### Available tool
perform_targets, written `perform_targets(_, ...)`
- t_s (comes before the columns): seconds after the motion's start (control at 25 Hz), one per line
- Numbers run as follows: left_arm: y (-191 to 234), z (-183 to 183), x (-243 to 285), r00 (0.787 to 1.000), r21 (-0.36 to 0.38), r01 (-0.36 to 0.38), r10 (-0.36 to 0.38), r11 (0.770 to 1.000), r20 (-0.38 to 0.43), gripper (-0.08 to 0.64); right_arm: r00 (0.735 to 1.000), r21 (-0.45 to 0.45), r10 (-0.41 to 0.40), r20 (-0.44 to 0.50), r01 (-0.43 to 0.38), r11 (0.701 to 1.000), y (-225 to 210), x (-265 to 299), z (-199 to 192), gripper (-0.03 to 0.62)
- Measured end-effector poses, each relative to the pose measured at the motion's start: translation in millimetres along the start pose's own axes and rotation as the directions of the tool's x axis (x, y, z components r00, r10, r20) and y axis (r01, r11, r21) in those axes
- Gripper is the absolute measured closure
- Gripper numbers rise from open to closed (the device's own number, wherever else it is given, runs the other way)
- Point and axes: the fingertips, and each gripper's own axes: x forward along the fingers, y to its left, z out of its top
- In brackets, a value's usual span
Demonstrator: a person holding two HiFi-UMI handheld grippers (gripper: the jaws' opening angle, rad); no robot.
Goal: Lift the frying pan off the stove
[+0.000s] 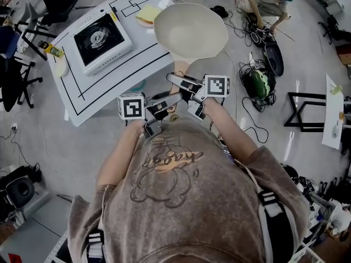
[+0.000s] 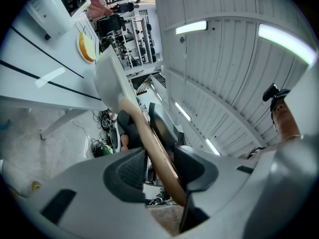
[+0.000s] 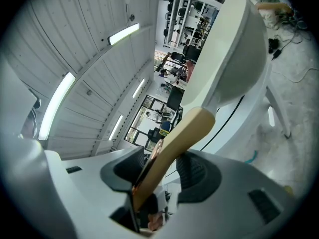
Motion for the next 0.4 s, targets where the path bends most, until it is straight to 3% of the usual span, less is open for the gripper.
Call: perform_targets(0.4,-2,0,0,1.000,0.009,-0.002,0.002,1.000,0.005,0.387,0.999,-0.013,0.044,0.001,-0.044,0.999,10,2,2,0.391)
